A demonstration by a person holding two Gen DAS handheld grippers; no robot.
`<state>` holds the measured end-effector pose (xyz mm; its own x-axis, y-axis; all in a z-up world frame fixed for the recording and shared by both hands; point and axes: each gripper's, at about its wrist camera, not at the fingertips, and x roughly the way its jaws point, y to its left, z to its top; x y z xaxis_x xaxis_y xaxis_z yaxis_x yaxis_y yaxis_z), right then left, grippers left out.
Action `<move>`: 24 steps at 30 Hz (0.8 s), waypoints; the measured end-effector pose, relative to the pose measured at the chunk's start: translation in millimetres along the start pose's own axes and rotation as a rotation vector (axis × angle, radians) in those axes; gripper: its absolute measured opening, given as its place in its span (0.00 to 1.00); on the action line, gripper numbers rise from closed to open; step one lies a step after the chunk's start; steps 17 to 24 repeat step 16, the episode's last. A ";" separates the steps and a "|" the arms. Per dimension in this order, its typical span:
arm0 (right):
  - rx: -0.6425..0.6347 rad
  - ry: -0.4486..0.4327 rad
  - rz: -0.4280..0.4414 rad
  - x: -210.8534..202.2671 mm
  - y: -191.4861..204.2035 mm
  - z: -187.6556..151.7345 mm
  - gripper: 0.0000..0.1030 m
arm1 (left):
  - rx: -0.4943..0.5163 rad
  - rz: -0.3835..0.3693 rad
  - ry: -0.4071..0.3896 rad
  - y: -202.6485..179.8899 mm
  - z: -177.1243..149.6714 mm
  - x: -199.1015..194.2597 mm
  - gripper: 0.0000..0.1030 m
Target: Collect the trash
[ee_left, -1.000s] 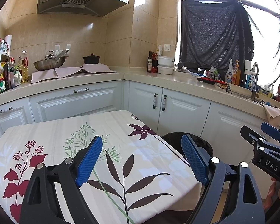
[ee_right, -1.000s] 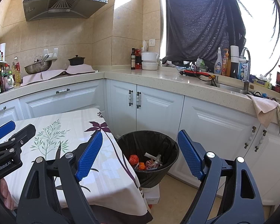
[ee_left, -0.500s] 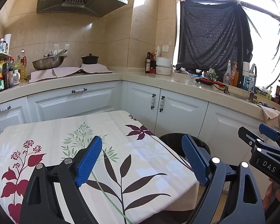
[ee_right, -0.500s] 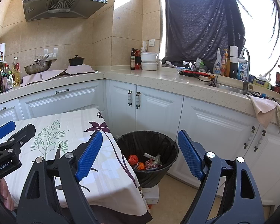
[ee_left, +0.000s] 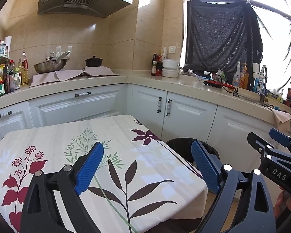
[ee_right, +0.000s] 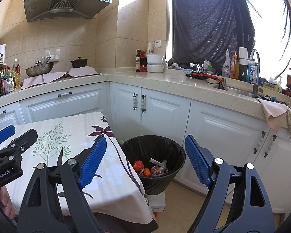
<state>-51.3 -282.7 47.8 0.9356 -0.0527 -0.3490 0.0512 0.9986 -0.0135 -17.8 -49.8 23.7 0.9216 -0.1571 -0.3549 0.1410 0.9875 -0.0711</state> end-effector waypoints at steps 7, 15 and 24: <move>0.000 0.001 0.001 0.7 0.1 -0.3 0.78 | 0.020 -0.009 0.010 -1.6 -1.2 3.1 0.87; -0.008 0.016 0.011 7.9 4.4 -4.3 0.78 | 0.010 0.007 0.043 6.6 -3.3 10.3 0.87; -0.010 0.022 0.014 10.7 5.7 -5.0 0.78 | 0.005 0.011 0.050 9.2 -3.9 12.0 0.87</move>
